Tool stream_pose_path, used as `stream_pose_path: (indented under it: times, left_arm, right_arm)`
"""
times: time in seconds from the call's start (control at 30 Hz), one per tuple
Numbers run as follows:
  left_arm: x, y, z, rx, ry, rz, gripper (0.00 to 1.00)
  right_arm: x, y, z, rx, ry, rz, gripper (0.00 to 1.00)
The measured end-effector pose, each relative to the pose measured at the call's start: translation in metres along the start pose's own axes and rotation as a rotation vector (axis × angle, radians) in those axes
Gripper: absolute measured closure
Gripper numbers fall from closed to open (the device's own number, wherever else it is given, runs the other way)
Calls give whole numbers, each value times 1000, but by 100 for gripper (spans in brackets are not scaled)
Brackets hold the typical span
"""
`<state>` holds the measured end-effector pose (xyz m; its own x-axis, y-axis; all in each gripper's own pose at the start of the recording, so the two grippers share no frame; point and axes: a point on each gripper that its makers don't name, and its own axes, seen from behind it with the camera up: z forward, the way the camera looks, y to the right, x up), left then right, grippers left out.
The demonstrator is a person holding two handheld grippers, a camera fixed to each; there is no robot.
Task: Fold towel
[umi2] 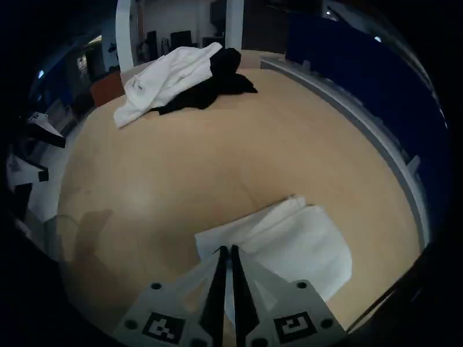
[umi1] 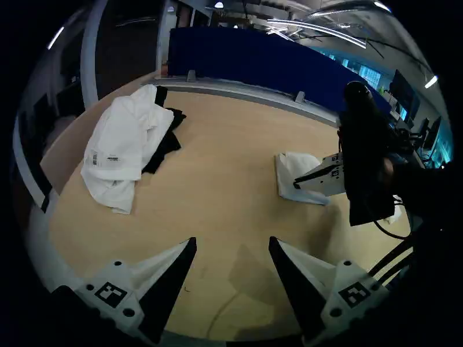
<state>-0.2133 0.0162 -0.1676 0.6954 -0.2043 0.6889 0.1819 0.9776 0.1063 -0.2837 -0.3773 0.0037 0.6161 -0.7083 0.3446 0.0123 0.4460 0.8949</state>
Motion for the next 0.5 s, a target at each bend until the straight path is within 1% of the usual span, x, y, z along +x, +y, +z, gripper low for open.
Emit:
stream_pose_path:
  times: [0.03, 0.1, 0.17, 0.2, 0.3, 0.43, 0.5]
  left_arm:
    - [0, 0, 0, 0, 0, -1, 7]
    - [0, -1, 1, 1, -1, -1, 7]
    - [-1, 0, 1, 1, -1, 0, 7]
    - [0, 0, 1, 1, -2, 0, 7]
    - [1, 1, 2, -1, -3, 4, 7]
    - [2, 3, 3, -5, -3, 7, 7]
    - [3, 4, 4, -7, -4, 8, 7]
  right_arm:
    - [1, 1, -2, -3, 3, -1, 89]
    - [2, 3, -5, -11, 8, -3, 73]
    - [2, 5, -9, -22, 16, -3, 53]
    - [2, 5, -11, -28, 20, -3, 46]
    - [-2, 7, -19, -42, 28, 3, 29]
    - [-15, 10, -28, -69, 25, 29, 18]
    - [-24, 11, -33, -81, 19, 48, 17]
